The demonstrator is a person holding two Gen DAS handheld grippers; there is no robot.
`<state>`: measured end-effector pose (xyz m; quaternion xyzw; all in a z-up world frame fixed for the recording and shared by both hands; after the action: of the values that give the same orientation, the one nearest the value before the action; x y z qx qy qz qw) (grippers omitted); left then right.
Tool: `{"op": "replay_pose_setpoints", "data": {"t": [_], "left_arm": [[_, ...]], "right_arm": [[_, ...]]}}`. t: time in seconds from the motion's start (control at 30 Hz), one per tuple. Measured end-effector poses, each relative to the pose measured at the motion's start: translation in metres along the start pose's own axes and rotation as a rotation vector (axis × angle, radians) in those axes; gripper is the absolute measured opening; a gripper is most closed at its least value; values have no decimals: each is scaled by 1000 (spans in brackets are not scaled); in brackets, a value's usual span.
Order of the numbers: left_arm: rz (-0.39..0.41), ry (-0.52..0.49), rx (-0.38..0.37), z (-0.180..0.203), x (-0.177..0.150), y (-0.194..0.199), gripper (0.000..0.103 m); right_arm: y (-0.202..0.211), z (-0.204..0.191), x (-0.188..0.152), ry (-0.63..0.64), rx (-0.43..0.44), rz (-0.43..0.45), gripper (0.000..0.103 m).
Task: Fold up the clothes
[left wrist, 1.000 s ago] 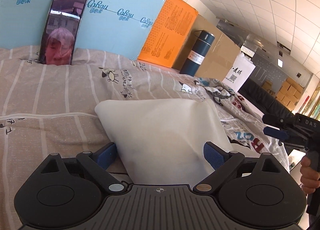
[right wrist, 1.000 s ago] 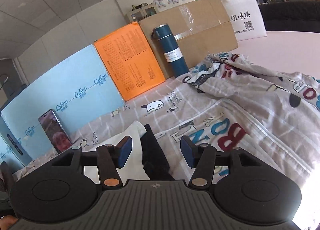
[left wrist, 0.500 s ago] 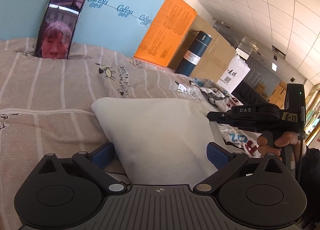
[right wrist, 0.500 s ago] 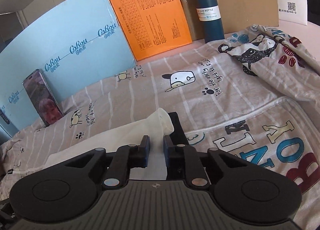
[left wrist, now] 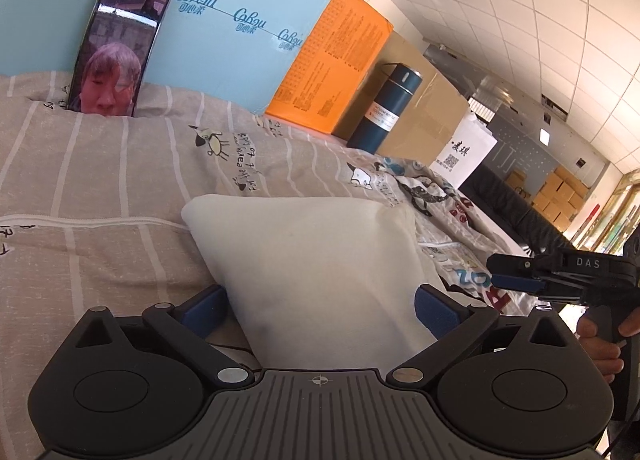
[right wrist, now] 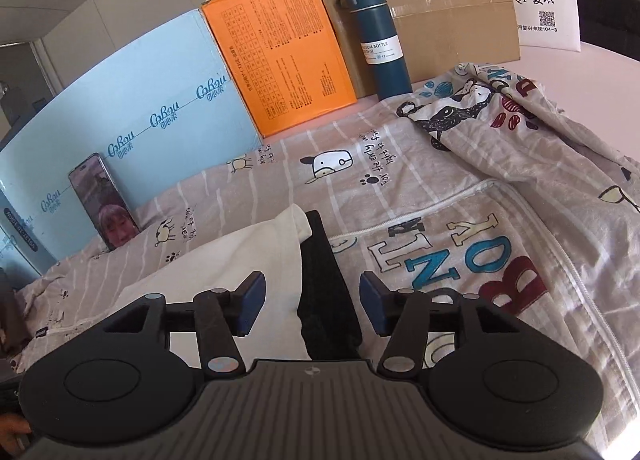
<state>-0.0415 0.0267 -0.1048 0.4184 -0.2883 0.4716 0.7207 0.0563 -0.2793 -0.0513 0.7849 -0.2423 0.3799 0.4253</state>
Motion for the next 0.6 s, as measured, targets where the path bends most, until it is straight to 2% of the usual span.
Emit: {"op": "replay_pose_setpoints", "data": {"t": [0.23,0.37,0.47,0.57,0.6], "left_arm": [[1,-5,3,0,0,0,102],[0,-6,2,0,-1,0,102],[0,-6,2,0,0,0,102],[0,-7,2,0,0,0,102],[0,-7,2,0,0,0,102]], "right_arm": [[-1,-7,-20,51,19,-85,51],[4,-11,-23,98,-5,-89,49],[14,-10,-20,103,-26,-49,49],[16,-14,-22,115,23,-63,48],[13,-15,-24,125,23,-81,45]]}}
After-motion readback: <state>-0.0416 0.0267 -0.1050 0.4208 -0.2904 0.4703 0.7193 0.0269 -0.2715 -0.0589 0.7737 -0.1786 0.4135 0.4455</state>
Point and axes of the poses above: each gripper's, at about its wrist camera, not at the fingertips, and y roughly against the way its jaws point, z to its right, x to its top, the point moved 2 cm from there along -y, roughly the way its jaws point, and after that the axes turned 8 degrees about z, right-handed, at the moved point
